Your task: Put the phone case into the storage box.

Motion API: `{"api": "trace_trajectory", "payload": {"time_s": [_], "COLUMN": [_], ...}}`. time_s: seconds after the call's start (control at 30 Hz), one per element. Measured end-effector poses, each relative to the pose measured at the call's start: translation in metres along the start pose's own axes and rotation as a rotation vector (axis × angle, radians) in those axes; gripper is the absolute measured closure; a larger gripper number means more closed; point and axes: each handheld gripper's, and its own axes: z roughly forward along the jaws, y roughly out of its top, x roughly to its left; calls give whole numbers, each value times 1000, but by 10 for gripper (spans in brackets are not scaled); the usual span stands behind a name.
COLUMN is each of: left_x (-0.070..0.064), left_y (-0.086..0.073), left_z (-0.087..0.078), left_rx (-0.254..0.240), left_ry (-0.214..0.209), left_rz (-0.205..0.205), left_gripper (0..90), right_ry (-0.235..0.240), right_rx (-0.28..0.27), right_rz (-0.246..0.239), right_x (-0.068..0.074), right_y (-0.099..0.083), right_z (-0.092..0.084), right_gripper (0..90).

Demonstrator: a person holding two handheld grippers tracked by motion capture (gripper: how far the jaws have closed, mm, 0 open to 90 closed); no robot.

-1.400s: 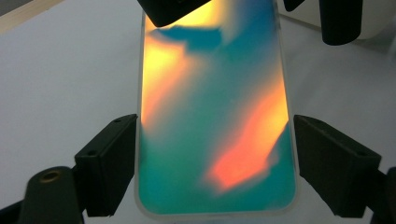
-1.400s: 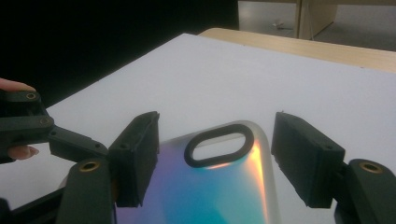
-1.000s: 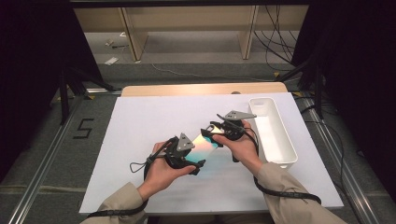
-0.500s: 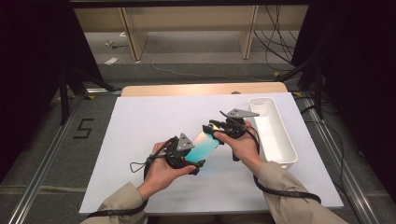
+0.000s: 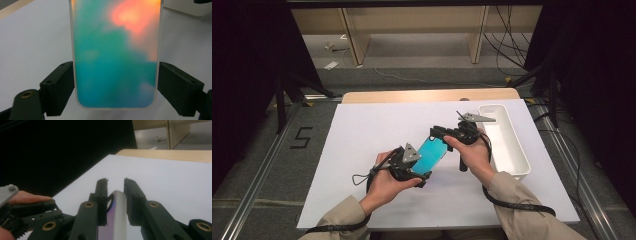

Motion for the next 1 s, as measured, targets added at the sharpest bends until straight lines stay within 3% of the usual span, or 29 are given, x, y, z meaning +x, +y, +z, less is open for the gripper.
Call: {"api": "trace_trajectory", "payload": {"time_s": [0.13, 0.17, 0.2, 0.23, 0.27, 0.33, 0.43, 0.7, 0.9, 1.0], "left_x": [0, 1, 3, 5, 7, 15, 18, 18, 17, 16], "left_y": [1, 1, 1, 2, 2, 2, 1, 0, -1, -2], "left_z": [-1, -3, -4, -5, -5, -10, -10, -8, -6, -5], "left_rx": [-19, -26, -35, -63, -86, -115, -118, -118, -113, -113], "left_ry": [13, 26, 39, 23, 1, 22, 20, -6, -30, -37], "left_rz": [22, 32, 45, 46, 35, 41, 27, 18, 22, 27], "left_gripper": [168, 173, 370, 337, 225, 230, 207, 173, 177, 176], "right_ry": [23, 47, 79, 54, 68, 102, 83, 66, 87, 107], "right_rx": [-16, -22, -25, -27, -42, -62, -74, -39, 16, 52], "right_rz": [22, 54, 81, 36, 32, 51, -26, -117, -209, -283], "right_x": [4, 5, 6, 9, 11, 14, 19, 20, 22, 27], "right_y": [4, 6, 9, 12, 15, 21, 29, 32, 34, 36], "right_z": [-3, -4, -5, -8, -10, -14, -19, -23, -22, -22], "right_gripper": [777, 792, 804, 805, 805, 805, 804, 803, 804, 803]}}
